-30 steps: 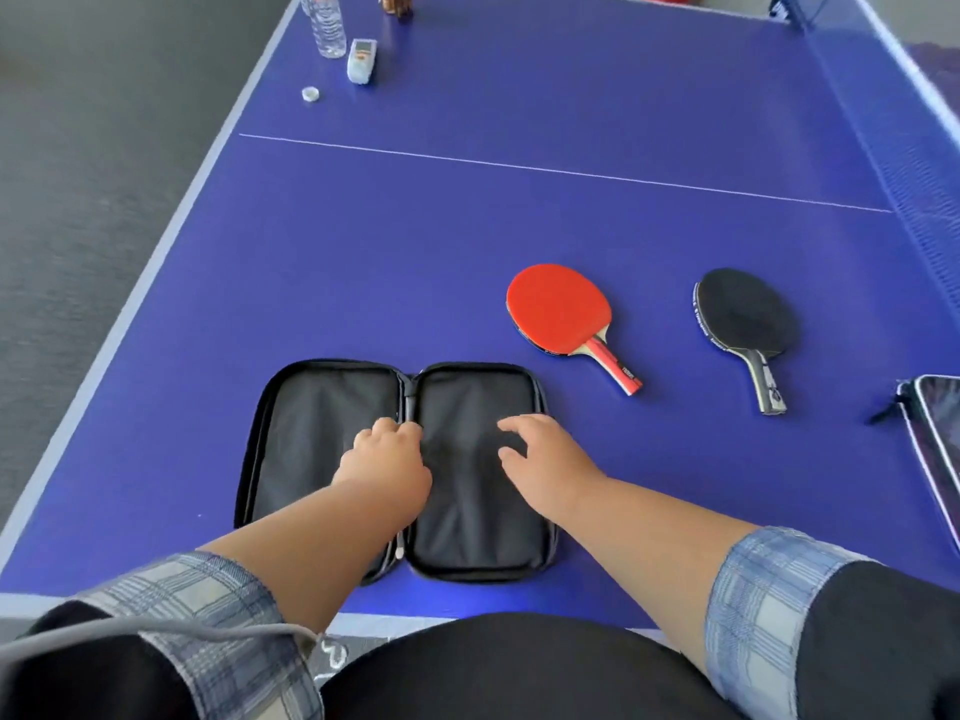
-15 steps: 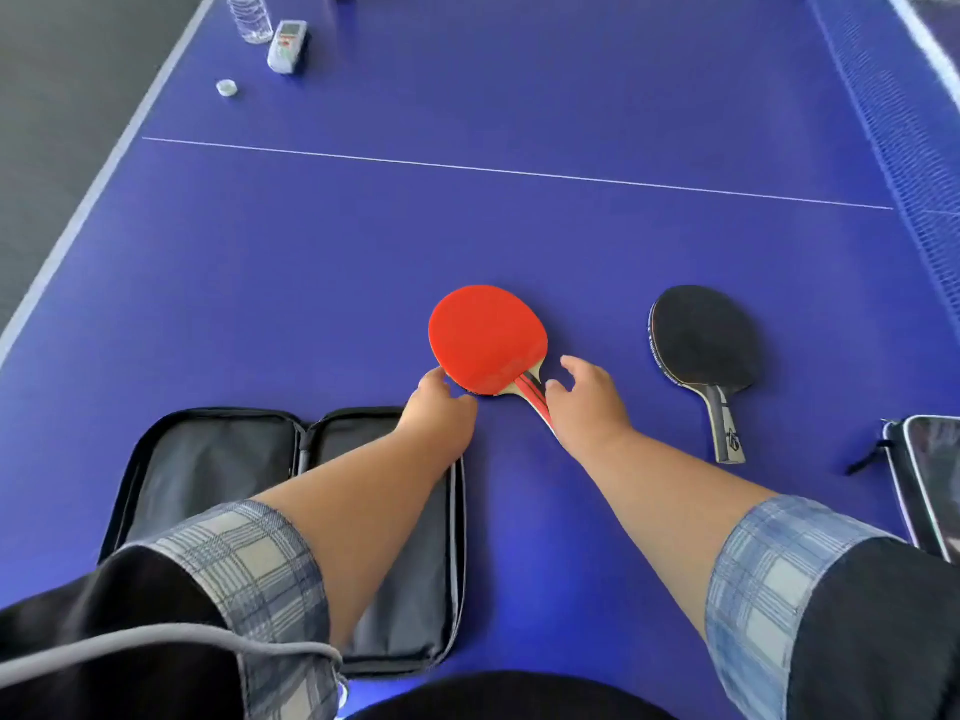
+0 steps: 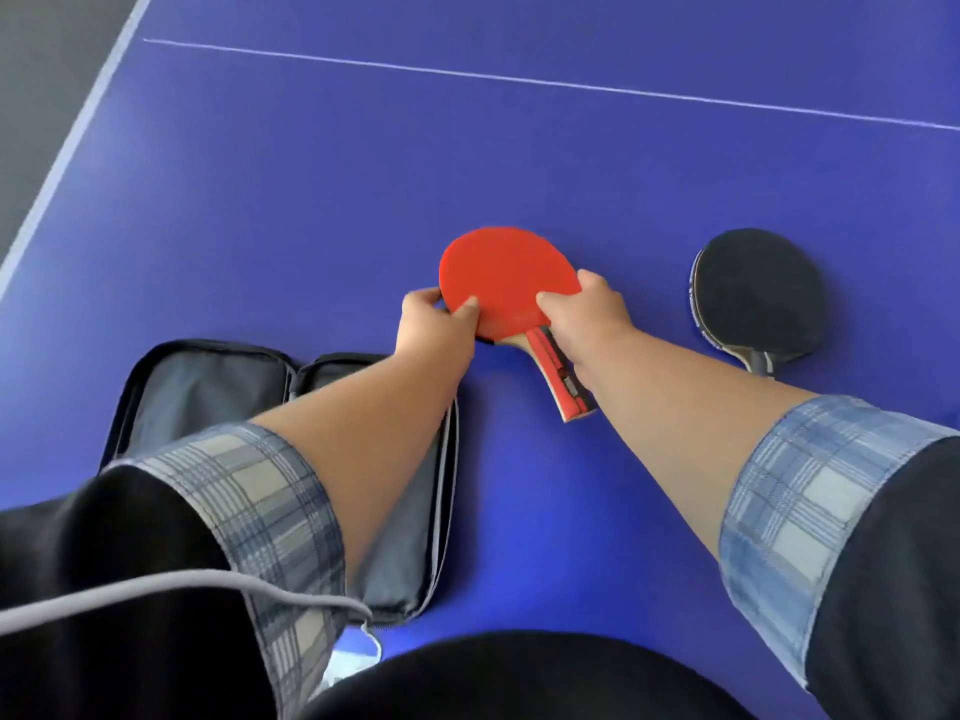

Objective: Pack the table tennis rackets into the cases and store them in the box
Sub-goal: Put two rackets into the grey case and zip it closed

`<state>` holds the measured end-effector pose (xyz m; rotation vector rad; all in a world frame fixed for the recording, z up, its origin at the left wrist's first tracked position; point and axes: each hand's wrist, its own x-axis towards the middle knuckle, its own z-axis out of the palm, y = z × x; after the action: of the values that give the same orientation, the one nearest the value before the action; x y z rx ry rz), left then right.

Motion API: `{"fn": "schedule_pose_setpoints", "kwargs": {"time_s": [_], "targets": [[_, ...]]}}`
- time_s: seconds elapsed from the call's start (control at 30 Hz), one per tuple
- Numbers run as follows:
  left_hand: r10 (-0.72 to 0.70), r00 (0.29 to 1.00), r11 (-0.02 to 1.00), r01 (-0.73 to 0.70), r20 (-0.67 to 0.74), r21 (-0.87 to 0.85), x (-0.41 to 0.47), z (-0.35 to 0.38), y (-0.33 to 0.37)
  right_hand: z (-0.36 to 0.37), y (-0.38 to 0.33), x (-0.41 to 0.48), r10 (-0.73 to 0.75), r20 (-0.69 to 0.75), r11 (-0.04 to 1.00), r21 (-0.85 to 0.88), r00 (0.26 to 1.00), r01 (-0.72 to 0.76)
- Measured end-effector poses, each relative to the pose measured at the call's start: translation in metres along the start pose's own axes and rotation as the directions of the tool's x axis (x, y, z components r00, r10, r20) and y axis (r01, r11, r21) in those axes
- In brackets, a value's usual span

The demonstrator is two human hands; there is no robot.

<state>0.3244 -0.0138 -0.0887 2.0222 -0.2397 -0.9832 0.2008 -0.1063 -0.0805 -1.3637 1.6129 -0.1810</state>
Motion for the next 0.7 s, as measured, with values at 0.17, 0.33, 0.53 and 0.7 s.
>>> {"fn": "schedule_pose_setpoints", "kwargs": {"time_s": [0.17, 0.33, 0.53, 0.7], "targets": [[0.092, 0.995, 0.995, -0.091, -0.027, 0.036, -0.019, -0.050, 0.003, 0.015, 0.000, -0.057, -0.052, 0.008, 0.994, 0.093, 0.999, 0.051], [0.128, 0.992, 0.987, -0.127, -0.004, 0.101, -0.029, -0.121, -0.031, 0.062, 0.019, -0.111, -0.081, 0.087, 0.989, 0.135, 0.993, 0.069], [0.117, 0.991, 0.967, -0.129, 0.070, 0.220, -0.035, -0.176, -0.089, 0.112, 0.048, -0.159, -0.076, 0.151, 0.995, 0.080, 0.986, 0.065], [0.061, 0.991, 0.962, -0.091, 0.123, 0.259, -0.037, -0.187, -0.111, 0.128, 0.063, -0.173, -0.056, 0.156, 0.998, 0.018, 0.986, 0.054]]}}
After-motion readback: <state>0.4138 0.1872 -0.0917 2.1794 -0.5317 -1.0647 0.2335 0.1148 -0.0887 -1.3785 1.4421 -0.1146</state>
